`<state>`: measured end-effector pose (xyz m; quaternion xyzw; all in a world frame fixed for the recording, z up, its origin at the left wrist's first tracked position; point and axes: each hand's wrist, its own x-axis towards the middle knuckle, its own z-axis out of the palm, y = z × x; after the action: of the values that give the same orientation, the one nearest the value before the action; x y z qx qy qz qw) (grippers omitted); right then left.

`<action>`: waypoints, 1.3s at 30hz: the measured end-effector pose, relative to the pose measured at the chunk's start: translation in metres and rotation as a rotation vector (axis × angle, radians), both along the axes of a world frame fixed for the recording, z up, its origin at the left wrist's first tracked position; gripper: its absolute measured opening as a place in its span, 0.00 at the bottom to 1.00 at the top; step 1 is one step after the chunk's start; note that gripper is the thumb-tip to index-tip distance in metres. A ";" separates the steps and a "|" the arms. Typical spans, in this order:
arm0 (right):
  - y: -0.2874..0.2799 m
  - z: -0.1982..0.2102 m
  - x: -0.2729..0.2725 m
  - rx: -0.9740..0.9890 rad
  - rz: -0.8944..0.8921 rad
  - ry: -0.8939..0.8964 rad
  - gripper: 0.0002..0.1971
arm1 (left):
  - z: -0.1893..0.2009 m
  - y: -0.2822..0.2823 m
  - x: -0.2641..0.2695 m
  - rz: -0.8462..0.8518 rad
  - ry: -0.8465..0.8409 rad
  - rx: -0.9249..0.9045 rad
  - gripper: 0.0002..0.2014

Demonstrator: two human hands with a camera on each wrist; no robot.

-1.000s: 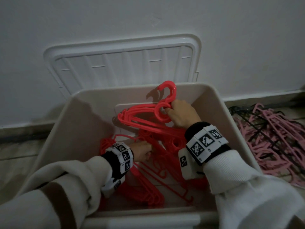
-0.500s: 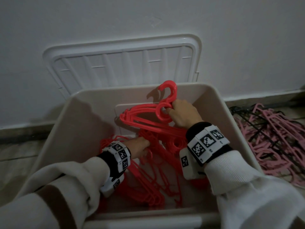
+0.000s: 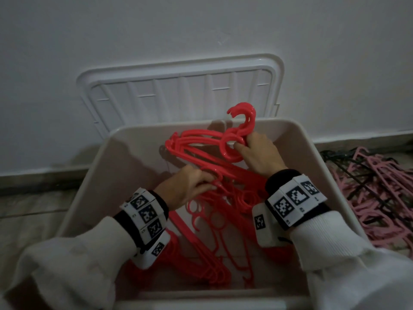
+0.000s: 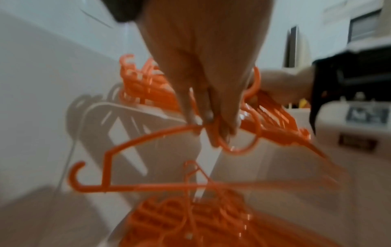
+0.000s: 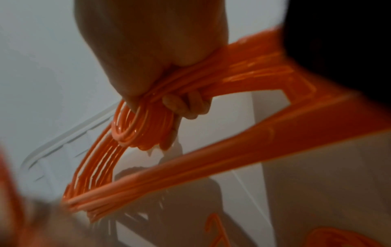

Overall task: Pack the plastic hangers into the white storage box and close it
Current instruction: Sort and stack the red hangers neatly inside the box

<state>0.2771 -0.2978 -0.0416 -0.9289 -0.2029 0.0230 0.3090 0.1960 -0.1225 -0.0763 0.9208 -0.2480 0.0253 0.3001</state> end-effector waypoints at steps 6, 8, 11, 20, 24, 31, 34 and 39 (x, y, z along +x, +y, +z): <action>0.006 -0.009 -0.003 -0.105 0.087 -0.027 0.19 | 0.013 -0.001 0.008 0.210 -0.186 -0.211 0.12; 0.009 -0.011 -0.005 -0.084 0.127 0.001 0.19 | 0.012 -0.001 0.008 0.298 -0.263 -0.279 0.12; 0.010 -0.010 -0.007 -0.031 0.170 0.077 0.18 | 0.012 -0.007 0.007 0.386 -0.305 -0.327 0.07; 0.007 0.007 -0.018 0.214 0.175 0.340 0.26 | 0.007 -0.013 0.010 0.456 -0.310 -0.308 0.04; 0.008 0.005 -0.019 0.090 0.188 0.266 0.10 | 0.012 -0.014 0.010 0.535 -0.224 -0.424 0.18; 0.011 -0.008 -0.014 -0.048 0.112 0.134 0.22 | 0.015 -0.003 0.012 0.522 -0.267 -0.306 0.08; 0.008 -0.010 -0.010 -0.096 0.022 0.085 0.27 | 0.009 -0.006 0.008 0.532 -0.379 -0.121 0.12; 0.005 -0.007 -0.009 -0.170 0.012 0.019 0.18 | -0.018 -0.005 0.009 0.358 0.058 0.152 0.15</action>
<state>0.2681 -0.2924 -0.0483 -0.9503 -0.2028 0.0507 0.2309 0.2046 -0.1277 -0.0941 0.9705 -0.0727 0.0330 0.2274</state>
